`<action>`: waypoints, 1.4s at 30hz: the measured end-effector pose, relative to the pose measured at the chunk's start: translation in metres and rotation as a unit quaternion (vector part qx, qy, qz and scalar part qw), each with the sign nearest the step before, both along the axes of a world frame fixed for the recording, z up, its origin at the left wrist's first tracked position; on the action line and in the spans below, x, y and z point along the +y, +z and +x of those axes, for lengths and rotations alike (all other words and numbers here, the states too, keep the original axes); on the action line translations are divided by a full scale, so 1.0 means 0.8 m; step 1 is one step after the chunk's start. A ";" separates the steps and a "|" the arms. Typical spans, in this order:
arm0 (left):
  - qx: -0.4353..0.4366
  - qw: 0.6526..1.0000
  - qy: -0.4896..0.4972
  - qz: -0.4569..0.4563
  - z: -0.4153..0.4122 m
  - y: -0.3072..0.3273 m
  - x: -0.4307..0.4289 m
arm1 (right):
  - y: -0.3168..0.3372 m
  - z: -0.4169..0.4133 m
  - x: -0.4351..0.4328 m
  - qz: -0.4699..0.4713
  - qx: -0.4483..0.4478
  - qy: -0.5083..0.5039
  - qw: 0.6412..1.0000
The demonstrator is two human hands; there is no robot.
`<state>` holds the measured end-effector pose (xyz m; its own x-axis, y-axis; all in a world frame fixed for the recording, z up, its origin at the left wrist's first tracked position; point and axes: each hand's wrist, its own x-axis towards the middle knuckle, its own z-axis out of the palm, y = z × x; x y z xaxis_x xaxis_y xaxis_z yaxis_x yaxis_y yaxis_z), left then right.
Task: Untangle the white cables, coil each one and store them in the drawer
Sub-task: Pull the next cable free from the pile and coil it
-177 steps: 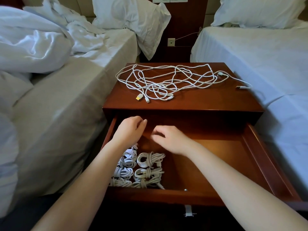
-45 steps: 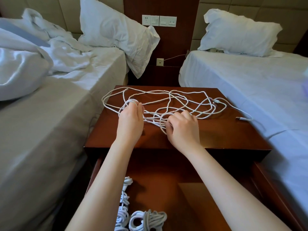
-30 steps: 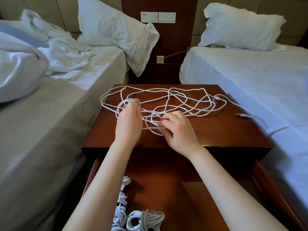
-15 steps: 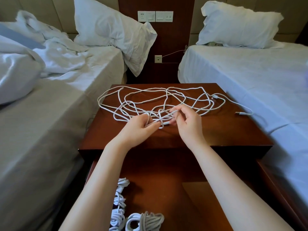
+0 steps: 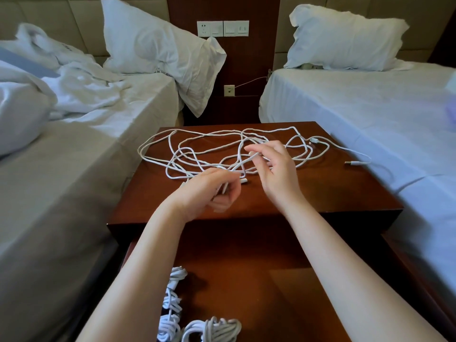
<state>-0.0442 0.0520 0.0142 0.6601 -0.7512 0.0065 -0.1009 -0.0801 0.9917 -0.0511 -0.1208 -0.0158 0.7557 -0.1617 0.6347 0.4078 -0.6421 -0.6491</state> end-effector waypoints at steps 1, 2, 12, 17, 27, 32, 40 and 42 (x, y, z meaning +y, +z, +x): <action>0.021 0.999 -0.029 -0.039 -0.001 0.003 -0.003 | -0.001 0.000 0.002 -0.012 0.009 0.015 1.000; 0.045 0.994 -0.055 -0.077 -0.003 0.006 -0.006 | -0.002 -0.002 0.004 -0.027 0.024 0.035 0.999; 0.079 0.917 0.179 -0.347 0.012 0.015 -0.011 | -0.017 -0.014 0.042 -0.223 0.063 0.086 0.969; 0.005 0.874 0.364 -0.322 0.029 -0.001 -0.007 | -0.023 -0.007 0.040 -0.251 0.063 0.040 0.965; -0.262 0.817 0.510 -0.062 0.028 -0.005 -0.009 | -0.016 0.006 0.016 -0.187 -0.075 -0.124 0.972; -0.314 0.840 0.419 0.145 0.024 -0.017 -0.009 | -0.012 0.004 0.015 -0.221 -0.115 -0.140 0.958; -0.149 0.935 0.301 0.117 0.020 -0.014 -0.007 | 0.000 0.003 -0.003 -0.222 -0.154 -0.151 0.951; -0.052 0.973 0.211 0.078 0.011 -0.008 -0.007 | 0.000 0.004 -0.003 -0.215 -0.153 -0.144 0.954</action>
<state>-0.0354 0.0464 0.0081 0.9120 -0.4102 -0.0027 -0.1255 -0.2854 0.9502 -0.0477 -0.1230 -0.0154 0.4887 -0.0097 0.8724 0.3020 -0.9362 -0.1796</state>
